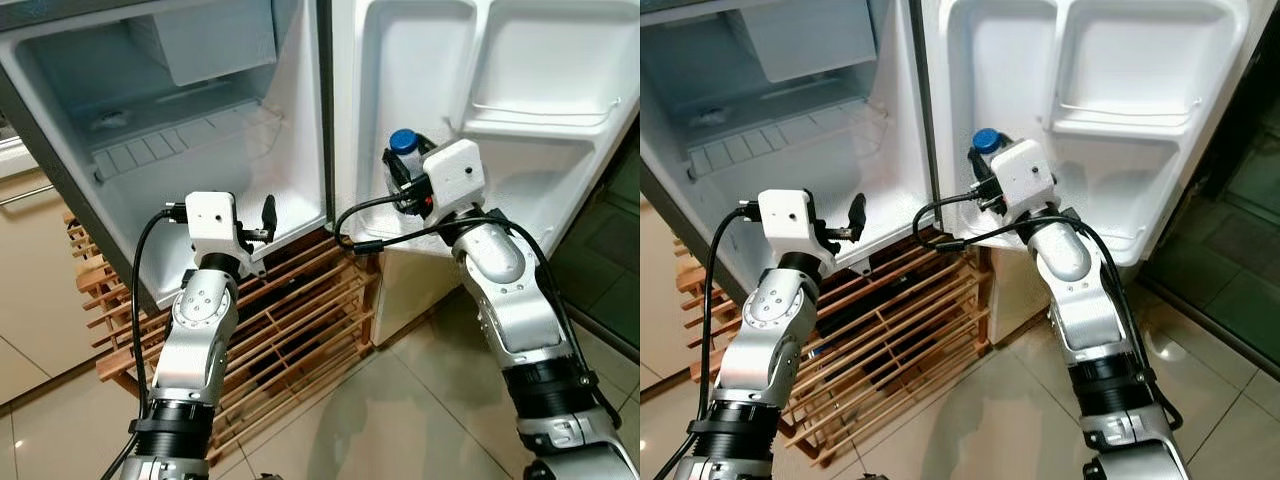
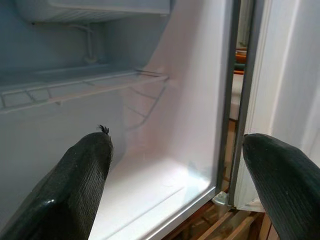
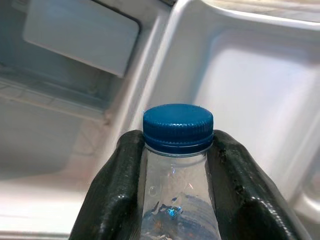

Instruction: Restocking fridge

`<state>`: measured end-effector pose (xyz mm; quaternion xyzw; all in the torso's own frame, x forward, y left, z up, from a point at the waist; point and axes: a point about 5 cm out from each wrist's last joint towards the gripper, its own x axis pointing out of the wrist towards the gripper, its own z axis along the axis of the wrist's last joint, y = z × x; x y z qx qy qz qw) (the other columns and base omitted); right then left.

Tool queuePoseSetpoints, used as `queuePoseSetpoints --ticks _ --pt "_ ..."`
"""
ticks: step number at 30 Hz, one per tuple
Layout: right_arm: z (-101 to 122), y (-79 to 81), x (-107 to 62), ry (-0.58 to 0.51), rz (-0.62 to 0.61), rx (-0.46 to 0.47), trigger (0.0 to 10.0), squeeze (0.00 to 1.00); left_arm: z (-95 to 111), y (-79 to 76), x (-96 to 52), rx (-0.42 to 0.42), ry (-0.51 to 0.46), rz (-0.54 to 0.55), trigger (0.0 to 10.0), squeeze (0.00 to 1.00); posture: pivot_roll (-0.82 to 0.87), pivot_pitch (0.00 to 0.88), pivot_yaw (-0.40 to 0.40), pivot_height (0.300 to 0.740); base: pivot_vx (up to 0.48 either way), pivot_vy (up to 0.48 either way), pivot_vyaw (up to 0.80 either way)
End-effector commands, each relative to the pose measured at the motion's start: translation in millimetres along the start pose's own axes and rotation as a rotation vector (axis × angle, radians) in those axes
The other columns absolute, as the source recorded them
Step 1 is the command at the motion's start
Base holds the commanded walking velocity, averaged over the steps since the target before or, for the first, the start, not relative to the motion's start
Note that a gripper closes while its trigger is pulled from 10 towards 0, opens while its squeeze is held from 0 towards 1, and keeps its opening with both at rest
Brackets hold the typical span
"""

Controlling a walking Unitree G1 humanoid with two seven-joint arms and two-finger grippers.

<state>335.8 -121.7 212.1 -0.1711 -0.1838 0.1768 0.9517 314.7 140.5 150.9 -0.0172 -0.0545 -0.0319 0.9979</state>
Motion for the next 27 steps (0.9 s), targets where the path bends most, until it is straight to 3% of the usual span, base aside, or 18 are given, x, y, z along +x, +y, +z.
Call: queuePoseSetpoints --ticks 1,7,9,11,18,23,24,27 --pt "14.0 -4.5 9.2 -0.077 -0.027 -0.034 10.0 0.08 -0.1 2.7 -2.1 0.010 0.011 -0.006 10.0 0.00 -0.03 0.030 0.108 0.740 0.000 0.000 0.00" --pt "18.3 -3.8 19.3 -0.133 -0.051 -0.008 10.0 0.05 0.5 3.9 -3.4 0.016 0.017 -0.014 10.0 0.00 -0.03 0.039 0.130 0.740 0.000 0.000 0.00" --pt "17.7 -4.4 23.6 -0.142 -0.070 0.042 10.0 0.05 0.4 4.1 -3.8 0.020 0.021 -0.019 10.0 0.00 -0.02 0.043 0.140 0.740 0.000 0.000 0.00" --pt "11.7 -4.6 33.8 -0.129 -0.126 0.181 10.0 0.04 1.7 5.9 -4.9 0.037 0.026 -0.029 10.0 0.00 0.00 0.055 0.162 0.740 0.000 0.000 0.00" --pt "3.1 -1.0 46.3 -0.121 -0.201 0.311 10.0 0.05 11.9 15.4 -5.3 0.073 0.010 -0.033 10.0 0.00 0.04 0.094 0.206 0.740 0.000 0.000 0.00" --pt "2.0 4.3 50.9 -0.138 -0.188 0.234 10.0 0.04 19.3 18.3 -6.9 0.105 -0.007 -0.043 10.0 0.00 0.06 0.121 0.228 0.740 0.000 0.000 0.00" --pt "4.5 8.4 53.3 -0.152 -0.172 0.178 10.0 0.04 20.9 20.7 -9.2 0.113 -0.007 -0.045 10.0 0.00 0.07 0.130 0.232 0.740 0.000 0.000 0.00" --pt "5.3 9.4 54.2 -0.155 -0.171 0.162 10.0 0.04 21.3 21.6 -10.3 0.114 -0.005 -0.044 10.0 0.00 0.07 0.130 0.232 0.740 0.000 0.000 0.00"
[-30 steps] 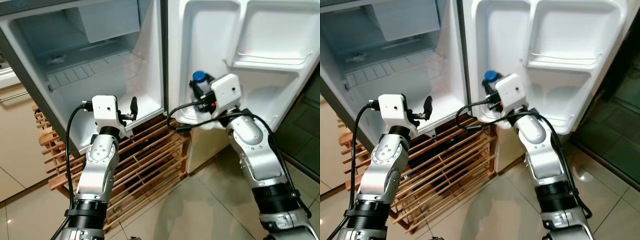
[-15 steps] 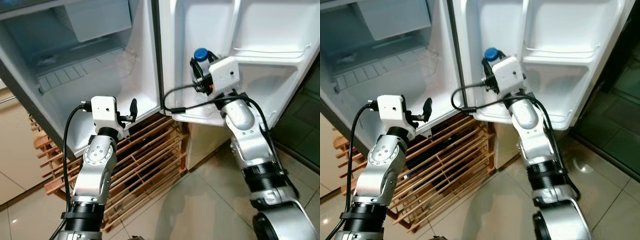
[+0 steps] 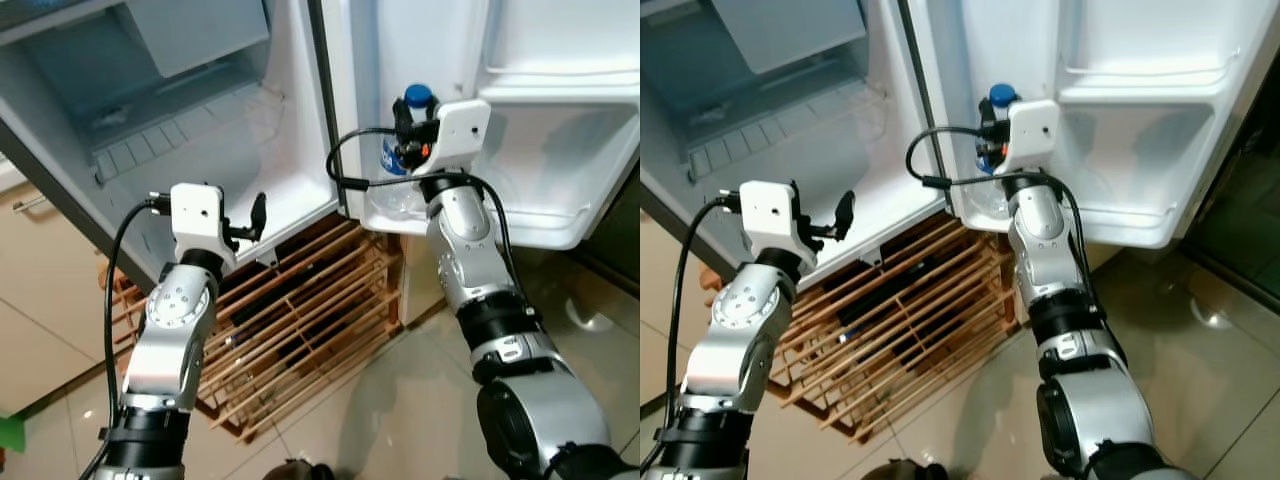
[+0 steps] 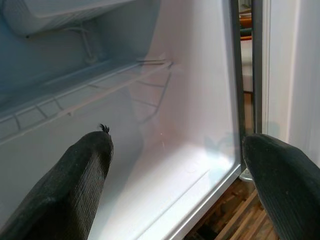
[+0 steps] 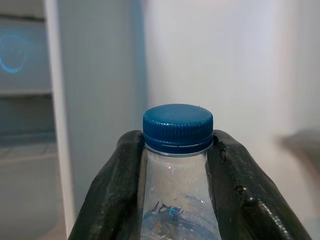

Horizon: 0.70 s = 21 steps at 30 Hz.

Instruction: Restocking fridge

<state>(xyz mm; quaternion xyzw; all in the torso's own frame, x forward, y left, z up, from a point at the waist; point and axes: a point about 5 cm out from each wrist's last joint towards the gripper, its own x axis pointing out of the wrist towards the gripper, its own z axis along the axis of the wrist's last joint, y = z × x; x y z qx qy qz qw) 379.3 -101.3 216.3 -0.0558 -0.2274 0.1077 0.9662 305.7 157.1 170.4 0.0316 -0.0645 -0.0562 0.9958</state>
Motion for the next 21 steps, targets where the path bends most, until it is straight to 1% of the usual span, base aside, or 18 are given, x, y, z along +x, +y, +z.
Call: queuePoseSetpoints --ticks 1,2,4,7,8,9,10,11,12,13,14,15,16,17,18,19,20,21 --pt "13.6 10.3 7.9 -0.070 0.034 -0.033 10.0 0.02 -0.3 6.7 -3.8 0.019 0.013 0.012 10.0 0.00 0.07 0.130 0.230 0.740 0.000 0.000 0.00" --pt "13.6 10.3 7.9 -0.070 0.034 -0.033 10.0 0.02 -0.3 6.7 -3.8 0.019 0.013 0.012 10.0 0.00 0.07 0.130 0.230 0.740 0.000 0.000 0.00" --pt "14.8 13.7 10.3 -0.078 0.049 -0.070 10.0 0.01 -0.5 6.1 -4.6 0.019 0.017 0.013 10.0 0.00 0.07 0.130 0.224 0.740 0.000 0.000 0.00" --pt "9.3 15.5 14.3 -0.023 0.041 -0.092 10.0 0.00 -1.6 3.0 -4.3 0.015 0.025 0.008 10.0 0.00 0.06 0.121 0.210 0.740 0.000 0.000 0.00" --pt "9.3 15.5 14.3 -0.023 0.041 -0.092 10.0 0.00 -1.6 3.0 -4.3 0.015 0.025 0.008 10.0 0.00 0.06 0.121 0.210 0.740 0.000 0.000 0.00" --pt "5.6 16.7 15.8 0.009 0.047 -0.083 10.0 0.00 -2.3 1.9 -3.7 0.013 0.029 0.004 10.0 0.00 0.06 0.117 0.200 0.740 0.000 0.000 0.00" --pt "3.0 16.3 18.1 0.047 0.036 -0.041 10.0 0.00 -2.7 1.4 -3.5 0.010 0.032 0.003 10.0 0.00 0.05 0.114 0.196 0.740 0.000 0.000 0.00" --pt "3.0 16.3 18.1 0.047 0.036 -0.041 10.0 0.00 -2.7 1.4 -3.5 0.010 0.032 0.003 10.0 0.00 0.05 0.114 0.196 0.740 0.000 0.000 0.00" --pt "0.9 15.4 20.7 0.080 0.022 -0.007 10.0 0.00 -2.9 0.8 -3.3 0.008 0.036 0.001 10.0 0.00 0.05 0.111 0.193 0.740 0.000 0.000 0.00" --pt "2.5 13.9 25.0 0.100 0.013 0.014 10.0 0.00 -3.2 -0.5 -2.9 0.005 0.039 0.000 10.0 0.00 0.05 0.105 0.180 0.740 0.000 0.000 0.00" --pt "8.4 9.9 32.6 0.114 0.003 0.009 10.0 0.00 -3.2 -3.9 -2.3 -0.001 0.042 -0.006 10.0 0.00 0.05 0.102 0.168 0.740 0.000 0.000 0.00" --pt "8.4 9.9 32.6 0.114 0.003 0.009 10.0 0.00 -3.2 -3.9 -2.3 -0.001 0.042 -0.006 10.0 0.00 0.05 0.102 0.168 0.740 0.000 0.000 0.00" --pt "15.9 5.0 38.6 0.100 -0.019 0.019 10.0 0.00 -2.8 -7.0 -2.2 -0.007 0.040 -0.010 10.0 0.00 0.05 0.101 0.157 0.740 0.000 0.000 0.00" --pt "15.9 5.0 38.6 0.100 -0.019 0.019 10.0 0.00 -2.8 -7.0 -2.2 -0.007 0.040 -0.010 10.0 0.00 0.05 0.101 0.157 0.740 0.000 0.000 0.00" --pt "20.5 1.6 42.1 0.089 -0.027 0.008 10.0 0.00 -2.8 -8.2 -2.3 -0.011 0.039 -0.010 10.0 0.00 0.04 0.102 0.145 0.740 0.000 0.000 0.00" --pt "27.9 -6.3 47.7 0.077 -0.044 -0.022 10.0 0.00 -3.9 -9.8 -3.0 -0.022 0.042 -0.002 10.0 0.00 0.04 0.101 0.131 0.740 0.000 0.000 0.00" --pt "27.9 -6.3 47.7 0.077 -0.044 -0.022 10.0 0.00 -3.9 -9.8 -3.0 -0.022 0.042 -0.002 10.0 0.00 0.04 0.101 0.131 0.740 0.000 0.000 0.00" --pt "29.8 -10.8 49.9 0.083 -0.056 -0.023 10.0 0.00 -4.9 -10.5 -3.5 -0.027 0.045 0.002 10.0 0.00 0.04 0.102 0.125 0.740 0.000 0.000 0.00"
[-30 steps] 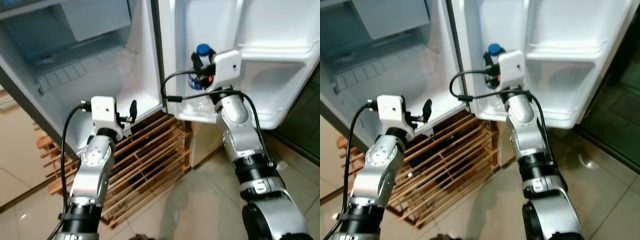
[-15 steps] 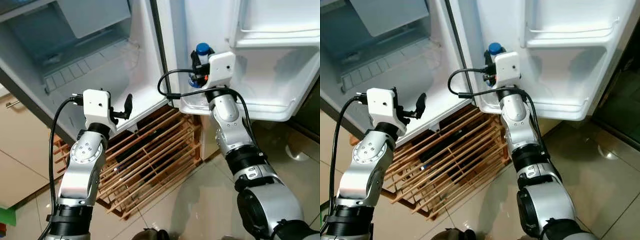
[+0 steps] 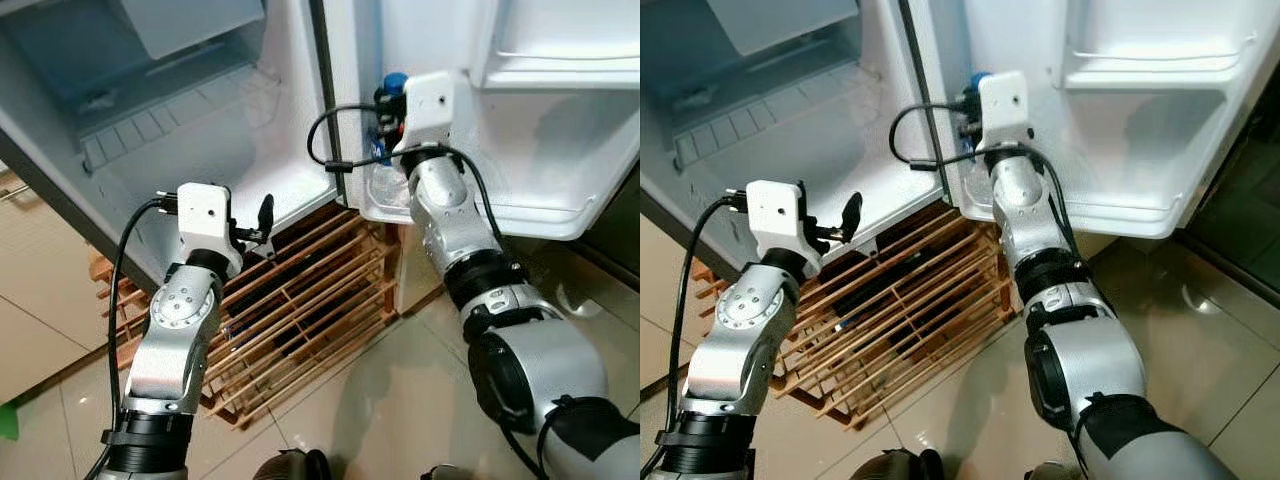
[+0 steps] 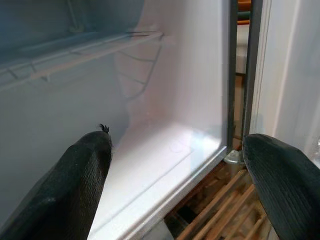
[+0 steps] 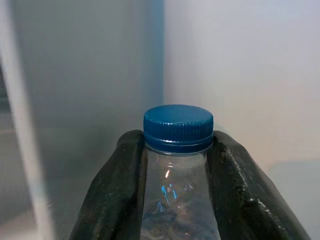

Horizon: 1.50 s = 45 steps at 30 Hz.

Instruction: Restocking fridge

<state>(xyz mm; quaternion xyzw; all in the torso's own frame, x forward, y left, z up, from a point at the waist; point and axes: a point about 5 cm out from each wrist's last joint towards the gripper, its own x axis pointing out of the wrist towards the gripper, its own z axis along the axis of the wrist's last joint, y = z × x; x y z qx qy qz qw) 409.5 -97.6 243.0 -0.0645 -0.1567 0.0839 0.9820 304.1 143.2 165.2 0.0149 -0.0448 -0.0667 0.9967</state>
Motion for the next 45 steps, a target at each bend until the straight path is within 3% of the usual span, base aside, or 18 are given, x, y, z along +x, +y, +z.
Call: queuePoseSetpoints --ticks 1,4,10,11,12,16,20,33,36,37,38,39,41,42,45 --pt "21.8 -7.4 9.5 -0.060 -0.027 -0.005 10.0 0.00 -1.4 3.3 -3.2 0.007 0.009 0.024 10.0 0.00 0.04 0.102 0.121 0.740 0.000 0.000 0.00" --pt "22.2 -27.7 14.0 0.009 -0.115 0.027 10.0 0.00 -3.0 1.9 -4.1 -0.005 0.013 0.038 10.0 0.00 0.04 0.102 0.101 0.740 0.000 0.000 0.00" --pt "33.5 -48.0 19.0 0.015 -0.184 0.050 10.0 0.00 -1.9 3.3 -3.9 -0.009 0.010 0.058 10.0 0.00 0.05 0.109 0.090 0.740 0.000 0.000 0.00" --pt "36.1 -51.0 19.4 0.005 -0.196 0.047 10.0 0.78 -2.0 3.5 -4.0 -0.008 0.010 0.060 10.0 0.00 0.05 0.109 0.088 0.740 0.000 0.000 0.00" --pt "38.5 -53.2 19.7 -0.004 -0.203 0.040 10.0 1.00 -2.1 3.7 -4.0 -0.009 0.010 0.062 10.0 0.00 0.05 0.109 0.087 0.740 0.000 0.000 0.00" --pt "45.6 -58.6 20.6 -0.035 -0.229 0.007 10.0 1.00 -2.1 4.4 -3.6 -0.011 0.008 0.073 10.0 0.00 0.05 0.108 0.083 0.740 0.000 0.000 0.00" --pt "52.3 -51.4 21.9 -0.084 -0.197 -0.032 10.0 1.00 -1.8 4.1 -2.1 -0.013 0.005 0.076 10.0 0.00 0.04 0.103 0.082 0.740 0.000 0.000 0.00" --pt "50.3 -33.5 21.1 -0.114 -0.117 0.026 10.0 1.00 -2.6 1.6 3.3 -0.027 -0.004 0.084 10.0 0.00 0.02 0.080 0.067 0.740 0.000 0.000 0.00" --pt "59.9 -26.4 15.8 -0.215 -0.084 -0.011 10.0 1.00 -1.5 3.0 3.5 -0.029 -0.010 0.090 10.0 0.00 0.01 0.073 0.057 0.740 0.000 0.000 0.00" --pt "65.6 -21.8 6.8 -0.281 -0.074 -0.051 10.0 1.00 -0.6 3.7 3.0 -0.029 -0.014 0.092 10.0 0.00 0.01 0.072 0.055 0.740 0.000 0.000 0.00" --pt "65.6 -21.8 6.8 -0.281 -0.074 -0.051 10.0 1.00 -0.6 3.7 3.0 -0.029 -0.014 0.092 10.0 0.00 0.01 0.072 0.055 0.740 0.000 0.000 0.00" --pt "65.0 -20.3 -6.9 -0.310 -0.082 -0.034 10.0 0.00 1.1 1.6 1.9 -0.026 -0.019 0.075 10.0 0.00 0.00 0.065 0.046 0.740 0.000 0.000 0.00" --pt "55.5 -12.4 -29.3 -0.256 -0.069 0.063 10.0 0.00 3.7 0.0 0.9 -0.021 -0.027 0.064 10.0 0.00 0.00 0.062 0.042 0.740 0.000 0.000 0.00" --pt "55.5 -12.4 -29.3 -0.256 -0.069 0.063 10.0 0.00 3.7 0.0 0.9 -0.021 -0.027 0.064 10.0 0.00 0.00 0.062 0.042 0.740 0.000 0.000 0.00" --pt "53.5 7.0 -63.9 -0.266 0.004 0.066 10.0 0.00 8.3 -0.4 -0.3 0.000 -0.044 0.049 10.0 0.00 -0.01 0.057 0.036 0.740 0.000 0.000 0.00"
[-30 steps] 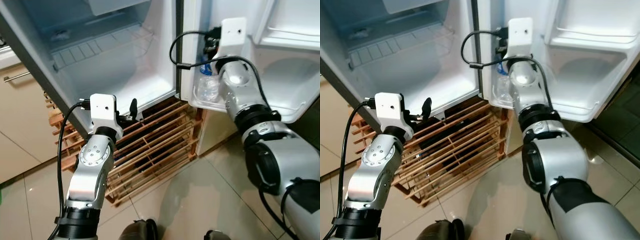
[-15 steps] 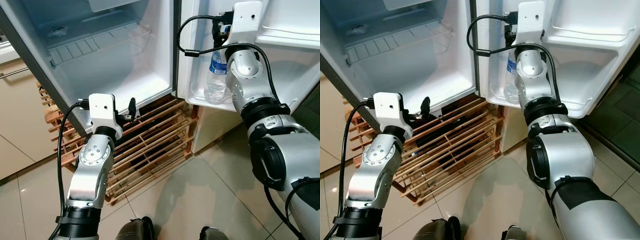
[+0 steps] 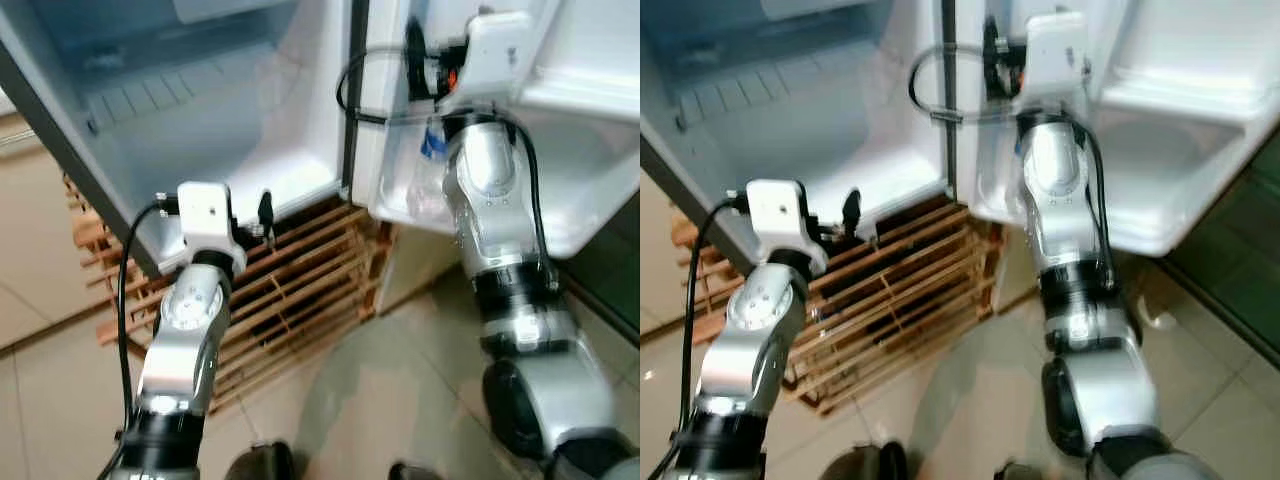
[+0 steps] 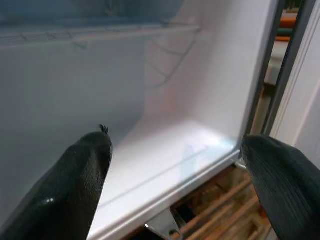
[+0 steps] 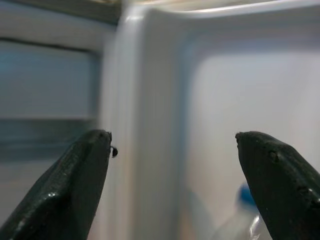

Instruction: Restocking fridge

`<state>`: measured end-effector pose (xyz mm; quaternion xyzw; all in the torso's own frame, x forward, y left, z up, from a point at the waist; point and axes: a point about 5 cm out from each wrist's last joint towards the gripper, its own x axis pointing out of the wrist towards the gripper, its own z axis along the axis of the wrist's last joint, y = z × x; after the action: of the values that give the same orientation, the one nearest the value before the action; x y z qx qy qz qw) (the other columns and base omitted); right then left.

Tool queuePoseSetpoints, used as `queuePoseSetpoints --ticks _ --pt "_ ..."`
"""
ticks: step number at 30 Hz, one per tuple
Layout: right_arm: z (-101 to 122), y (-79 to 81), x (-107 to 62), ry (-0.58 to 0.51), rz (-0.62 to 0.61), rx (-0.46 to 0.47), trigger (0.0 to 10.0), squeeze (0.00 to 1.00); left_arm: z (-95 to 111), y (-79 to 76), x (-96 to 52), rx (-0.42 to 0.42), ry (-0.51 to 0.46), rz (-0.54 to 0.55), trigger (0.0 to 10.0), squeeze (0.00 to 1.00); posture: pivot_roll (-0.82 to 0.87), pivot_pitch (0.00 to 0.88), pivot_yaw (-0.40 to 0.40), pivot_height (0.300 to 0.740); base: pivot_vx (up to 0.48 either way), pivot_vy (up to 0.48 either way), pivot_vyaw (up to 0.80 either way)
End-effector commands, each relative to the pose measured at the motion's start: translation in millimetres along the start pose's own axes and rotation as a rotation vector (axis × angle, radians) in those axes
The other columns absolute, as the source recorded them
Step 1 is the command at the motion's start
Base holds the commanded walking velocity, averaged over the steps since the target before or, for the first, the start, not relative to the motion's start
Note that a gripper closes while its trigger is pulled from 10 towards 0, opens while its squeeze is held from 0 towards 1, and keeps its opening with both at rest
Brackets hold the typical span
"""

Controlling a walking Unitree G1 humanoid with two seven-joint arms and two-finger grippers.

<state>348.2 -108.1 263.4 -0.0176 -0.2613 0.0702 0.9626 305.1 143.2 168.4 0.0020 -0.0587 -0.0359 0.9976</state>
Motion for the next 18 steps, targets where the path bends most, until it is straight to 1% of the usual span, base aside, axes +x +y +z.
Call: queuePoseSetpoints --ticks 1,3,4,5,6,7,8,9,11,12,13,14,15,16,17,18 --pt "17.0 12.1 -7.6 -0.046 0.058 0.006 10.0 0.00 5.2 -0.7 -1.5 0.021 -0.016 -0.015 10.0 0.00 -0.01 0.057 0.036 0.740 0.000 0.000 0.00" --pt "19.9 15.0 -26.8 -0.075 0.086 0.002 10.0 0.00 4.8 -2.9 -0.8 0.019 -0.018 -0.018 10.0 0.00 -0.04 0.040 0.028 0.740 0.000 0.000 0.00" --pt "20.6 12.4 -35.1 -0.092 0.096 -0.025 10.0 0.00 5.0 -4.1 -0.3 0.016 -0.020 -0.020 10.0 0.00 -0.04 0.040 0.028 0.740 0.000 0.000 0.00" --pt "17.4 3.3 -44.4 -0.091 0.073 -0.049 10.0 0.00 4.9 -5.9 0.2 0.010 -0.021 -0.026 10.0 0.00 -0.04 0.033 0.028 0.740 0.000 0.000 0.00" --pt "14.9 -3.2 -49.7 -0.087 0.054 -0.066 10.0 0.00 4.9 -7.1 0.4 0.006 -0.022 -0.030 10.0 0.00 -0.04 0.033 0.028 0.740 0.000 0.000 0.00" --pt "10.3 -11.6 -60.2 -0.068 0.032 -0.090 10.0 0.00 4.0 -8.5 0.3 0.004 -0.023 -0.037 10.0 0.00 -0.05 0.023 0.030 0.740 0.000 0.000 0.00" --pt "10.3 -11.6 -60.2 -0.068 0.032 -0.090 10.0 0.00 4.0 -8.5 0.3 0.004 -0.023 -0.037 10.0 0.00 -0.05 0.023 0.030 0.740 0.000 0.000 0.00" --pt "-1.1 -18.0 -83.9 -0.021 0.041 -0.128 10.0 0.00 3.1 -8.7 -1.1 0.002 -0.025 -0.046 10.0 0.00 -0.05 0.011 0.032 0.740 0.000 0.000 0.00" --pt "-20.0 -23.9 -110.0 0.083 0.061 -0.149 10.0 0.00 1.0 -6.6 -3.7 0.003 -0.022 -0.048 10.0 0.00 -0.05 0.004 0.036 0.740 0.000 0.000 0.00" --pt "-31.1 -27.9 -120.6 0.142 0.052 -0.160 10.0 0.00 -0.7 -4.6 -6.2 0.008 -0.021 -0.052 10.0 0.00 -0.05 0.000 0.043 0.740 0.000 0.000 0.00" --pt "-41.1 -32.6 -129.6 0.207 0.021 -0.138 10.0 0.00 -3.1 -2.2 -9.3 0.024 -0.017 -0.056 10.0 0.00 -0.06 0.000 0.045 0.740 0.000 0.000 0.00" --pt "-46.7 -35.5 -134.9 0.246 -0.002 -0.122 10.0 0.00 -4.7 -0.7 -11.4 0.036 -0.014 -0.059 10.0 0.00 -0.06 0.000 0.045 0.740 0.000 0.000 0.00" --pt "-60.3 -41.4 -141.8 0.334 -0.060 -0.062 10.0 0.00 -11.0 4.1 -16.3 0.051 0.007 -0.061 10.0 0.00 -0.06 0.000 0.053 0.740 0.000 0.000 0.00" --pt "-75.4 -47.9 -150.6 0.433 -0.146 0.035 10.0 0.00 -20.5 10.9 -23.5 0.061 0.043 -0.057 10.0 0.00 -0.06 0.000 0.053 0.740 0.000 0.000 0.00" --pt "-75.4 -47.9 -150.6 0.433 -0.146 0.035 10.0 0.00 -20.5 10.9 -23.5 0.061 0.043 -0.057 10.0 0.00 -0.06 0.000 0.053 0.740 0.000 0.000 0.00" --pt "-78.7 -50.7 -153.3 0.453 -0.188 0.072 10.0 0.00 -24.7 14.2 -26.7 0.062 0.060 -0.052 10.0 0.00 -0.06 0.000 0.061 0.740 0.000 0.000 0.00"
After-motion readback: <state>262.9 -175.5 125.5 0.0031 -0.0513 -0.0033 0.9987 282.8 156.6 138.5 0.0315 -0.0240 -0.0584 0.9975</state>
